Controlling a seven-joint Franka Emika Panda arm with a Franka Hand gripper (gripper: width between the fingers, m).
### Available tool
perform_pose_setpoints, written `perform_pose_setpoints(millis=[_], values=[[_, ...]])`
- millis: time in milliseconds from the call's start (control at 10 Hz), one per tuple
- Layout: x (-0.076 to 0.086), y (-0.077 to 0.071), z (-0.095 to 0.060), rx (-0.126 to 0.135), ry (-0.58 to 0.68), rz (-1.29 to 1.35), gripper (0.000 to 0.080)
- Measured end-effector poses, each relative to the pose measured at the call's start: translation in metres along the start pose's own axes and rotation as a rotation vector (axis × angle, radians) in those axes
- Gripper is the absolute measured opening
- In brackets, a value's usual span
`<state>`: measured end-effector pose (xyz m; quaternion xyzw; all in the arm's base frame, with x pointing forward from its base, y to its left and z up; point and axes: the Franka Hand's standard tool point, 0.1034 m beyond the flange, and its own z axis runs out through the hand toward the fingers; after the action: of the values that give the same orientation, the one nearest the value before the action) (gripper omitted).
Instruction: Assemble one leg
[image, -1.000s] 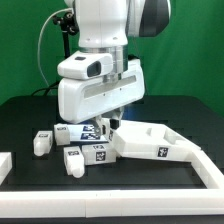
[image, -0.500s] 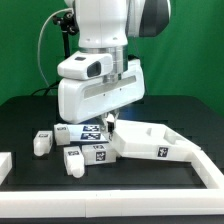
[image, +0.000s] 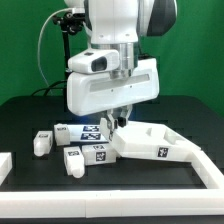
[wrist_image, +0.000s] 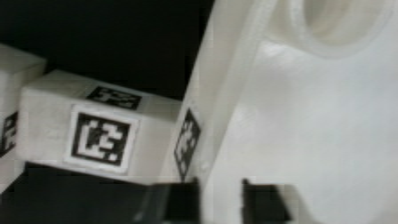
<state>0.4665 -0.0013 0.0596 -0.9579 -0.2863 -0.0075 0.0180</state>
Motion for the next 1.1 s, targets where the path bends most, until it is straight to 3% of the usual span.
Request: perform_pose_setpoints(millis=[200, 300, 400, 700, 1100], values=[[0.002, 0.008, 0.001, -0.028, 0.034, -0.035, 0.0415], [-0.001, 0.01, 0.005, -0.026, 0.03, -0.04, 0.0415], [-0.002, 0.01, 0.006, -0.024, 0.027, -0.038, 0.0579], [-0.003, 0.011, 0.008, -0.024, 0.027, -0.037, 0.0645], [-0.012, 0.019, 0.017, -0.024, 0.022, -0.068, 0.0649]])
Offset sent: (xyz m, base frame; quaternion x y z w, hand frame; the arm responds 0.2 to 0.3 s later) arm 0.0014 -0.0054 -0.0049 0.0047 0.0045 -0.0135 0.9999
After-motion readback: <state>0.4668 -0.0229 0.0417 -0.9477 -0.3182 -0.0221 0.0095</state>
